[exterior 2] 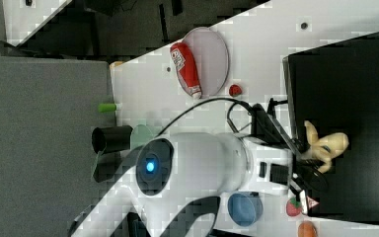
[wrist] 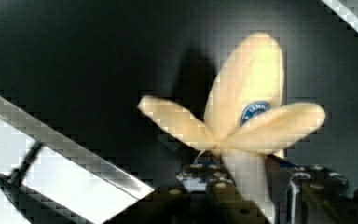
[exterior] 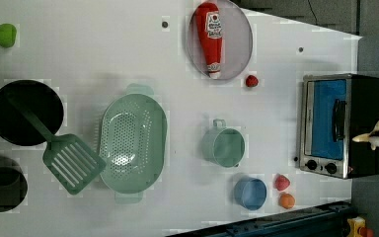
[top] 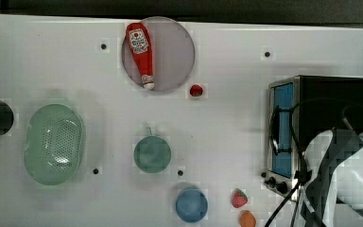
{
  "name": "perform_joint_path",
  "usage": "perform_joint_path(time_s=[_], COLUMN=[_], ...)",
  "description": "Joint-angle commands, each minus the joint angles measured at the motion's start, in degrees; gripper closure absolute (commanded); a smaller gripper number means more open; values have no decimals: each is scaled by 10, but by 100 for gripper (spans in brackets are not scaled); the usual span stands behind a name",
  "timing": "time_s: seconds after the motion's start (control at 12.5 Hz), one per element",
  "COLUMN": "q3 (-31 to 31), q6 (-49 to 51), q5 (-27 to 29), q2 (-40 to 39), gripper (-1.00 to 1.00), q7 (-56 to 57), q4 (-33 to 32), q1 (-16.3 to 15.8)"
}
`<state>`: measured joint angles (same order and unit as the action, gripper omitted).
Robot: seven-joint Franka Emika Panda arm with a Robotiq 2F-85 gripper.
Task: Pick banana from table and place on oven.
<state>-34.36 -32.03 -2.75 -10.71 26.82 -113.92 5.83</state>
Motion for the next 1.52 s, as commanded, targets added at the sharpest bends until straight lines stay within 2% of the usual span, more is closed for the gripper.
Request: perform_joint_path(time_s=[0.08,0.56,0.64,0.88,1.12,1.36,1.52], q3=[3,10,12,56,153,251,290], q6=[-8,1,5,58,140,185,256], q5=[-9,-10,-10,-8,20,23,23], q2=[8,8,10,38,107,185,229], gripper=[43,-89,-100,-100,-100,-100,-100], q7=[24,24,24,25,-3,-197,-303], q4=[26,26,27,48,59,58,50], q1=[-15,-17,-19,-43,-73,-83,-83])
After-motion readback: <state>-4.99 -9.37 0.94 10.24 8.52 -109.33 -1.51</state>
